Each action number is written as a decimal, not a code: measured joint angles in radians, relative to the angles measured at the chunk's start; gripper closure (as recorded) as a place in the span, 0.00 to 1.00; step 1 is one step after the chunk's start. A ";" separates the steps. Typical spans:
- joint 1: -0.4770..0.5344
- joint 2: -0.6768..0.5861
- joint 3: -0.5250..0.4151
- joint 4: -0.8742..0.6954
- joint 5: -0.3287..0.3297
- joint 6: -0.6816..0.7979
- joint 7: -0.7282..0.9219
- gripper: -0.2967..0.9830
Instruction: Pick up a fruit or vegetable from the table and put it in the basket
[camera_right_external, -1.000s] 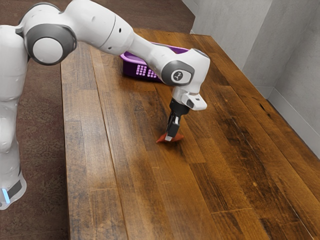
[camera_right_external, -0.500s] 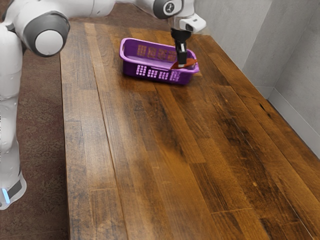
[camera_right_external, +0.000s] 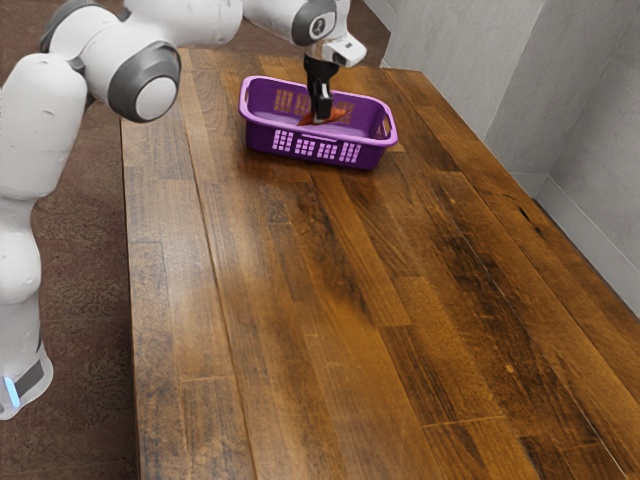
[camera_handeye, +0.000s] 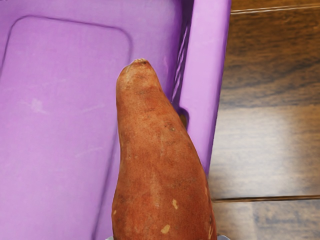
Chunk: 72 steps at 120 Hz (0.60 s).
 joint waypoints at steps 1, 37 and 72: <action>0.001 0.001 0.000 0.001 -0.001 0.001 0.002 0.67; 0.109 0.078 -0.006 0.127 -0.044 0.022 0.064 0.66; 0.142 0.096 -0.074 0.143 -0.068 0.059 0.110 0.32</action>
